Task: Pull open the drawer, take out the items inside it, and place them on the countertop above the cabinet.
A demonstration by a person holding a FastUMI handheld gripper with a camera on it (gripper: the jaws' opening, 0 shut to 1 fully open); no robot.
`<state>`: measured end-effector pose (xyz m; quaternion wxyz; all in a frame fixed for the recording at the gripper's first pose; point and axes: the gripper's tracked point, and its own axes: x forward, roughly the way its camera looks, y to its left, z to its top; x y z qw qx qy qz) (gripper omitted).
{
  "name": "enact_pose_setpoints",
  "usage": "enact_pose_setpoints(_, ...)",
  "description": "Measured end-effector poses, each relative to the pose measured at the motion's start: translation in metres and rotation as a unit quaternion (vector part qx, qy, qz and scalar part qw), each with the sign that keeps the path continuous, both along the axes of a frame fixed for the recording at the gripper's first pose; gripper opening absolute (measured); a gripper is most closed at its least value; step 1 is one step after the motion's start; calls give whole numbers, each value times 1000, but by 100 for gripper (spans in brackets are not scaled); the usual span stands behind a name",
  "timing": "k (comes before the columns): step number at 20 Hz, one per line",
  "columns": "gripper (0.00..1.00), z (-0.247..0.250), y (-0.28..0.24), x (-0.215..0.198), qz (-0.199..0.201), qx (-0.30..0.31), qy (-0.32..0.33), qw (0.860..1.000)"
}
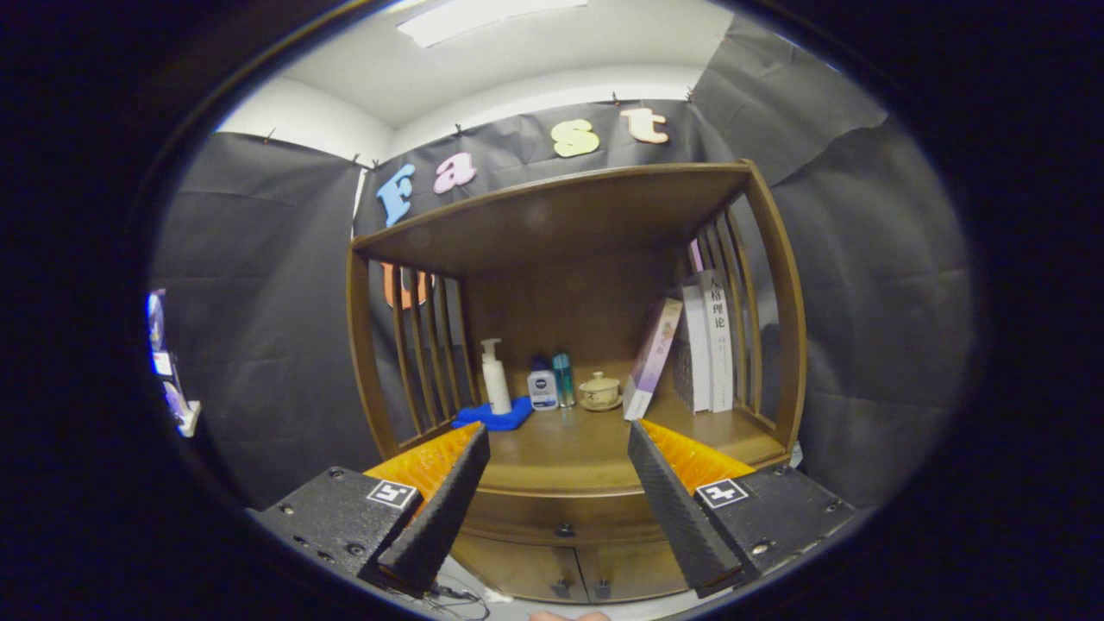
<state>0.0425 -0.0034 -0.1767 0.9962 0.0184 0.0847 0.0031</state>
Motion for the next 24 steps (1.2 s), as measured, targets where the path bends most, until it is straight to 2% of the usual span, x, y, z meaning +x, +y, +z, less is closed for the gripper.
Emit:
enact_pose_setpoints(10,100,-103,-15,12,-31,-6,47,998)
enact_pose_setpoints(20,100,-195,-14,24,-32,-14,122,992)
enact_pose_setpoints(24,91,-210,-15,39,-44,-21,131,990)
